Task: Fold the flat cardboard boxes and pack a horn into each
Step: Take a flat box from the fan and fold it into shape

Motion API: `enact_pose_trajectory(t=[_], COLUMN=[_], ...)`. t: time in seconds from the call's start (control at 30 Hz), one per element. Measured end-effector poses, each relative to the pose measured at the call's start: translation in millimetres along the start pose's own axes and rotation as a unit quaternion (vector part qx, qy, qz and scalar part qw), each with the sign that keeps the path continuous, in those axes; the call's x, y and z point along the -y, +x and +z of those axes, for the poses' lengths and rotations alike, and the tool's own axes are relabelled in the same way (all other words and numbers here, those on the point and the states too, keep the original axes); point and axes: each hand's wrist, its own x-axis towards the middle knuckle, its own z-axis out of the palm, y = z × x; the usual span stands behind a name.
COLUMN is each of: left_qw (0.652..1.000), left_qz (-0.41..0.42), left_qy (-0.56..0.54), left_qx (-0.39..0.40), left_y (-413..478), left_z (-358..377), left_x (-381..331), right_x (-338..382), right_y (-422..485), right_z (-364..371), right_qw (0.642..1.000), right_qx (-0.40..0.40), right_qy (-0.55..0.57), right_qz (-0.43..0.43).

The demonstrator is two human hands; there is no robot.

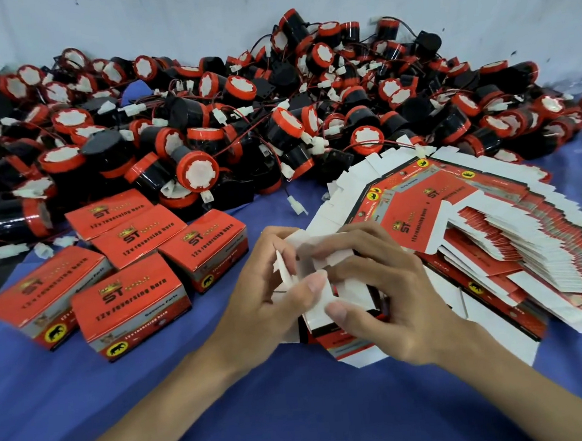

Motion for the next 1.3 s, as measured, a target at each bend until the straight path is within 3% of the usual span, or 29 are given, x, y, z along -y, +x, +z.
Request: enact_pose_trajectory(t=[0.2,0.47,0.73,0.9,1.07,1.2,1.3], left_qw=[0.982,0.975,0.983,0.976,0.988,0.982,0.990], left_qz=[0.078,0.126,0.103,0.103,0.073,0.075,0.040], left_qy=[0.138,0.136,0.129,0.145,0.121,0.160,0.126], left_qx=[-0.104,-0.120,-0.079,-0.123,-0.065,-0.067,-0.050], left_y=[-2.0,1.4,1.9,0.4,-2.6,-4.2,-4.2], left_z=[3.8,1.1,1.3,2.0,5.5,10.1,12.5], left_x=[0.1,-4.7,-5.2,-5.3,-2.0,-1.8,-2.0], right_x=[2.1,3.9,4.3,4.4,2.6,0.4,-0.1], right_y=[2.4,2.3,1.8,3.1,3.3,1.9,2.0], right_z=[1.7,1.5,3.9,4.2,4.9,5.6,6.0], right_qw=[0.999,0.999,0.999,0.998,0.998,0.998,0.998], right_qx=[-0.026,-0.032,-0.048,-0.060,-0.058,-0.050,-0.056], right_qy=[0.021,0.008,0.014,0.004,0.010,0.027,0.040], right_qz=[0.000,0.010,0.008,0.008,0.011,0.010,-0.001])
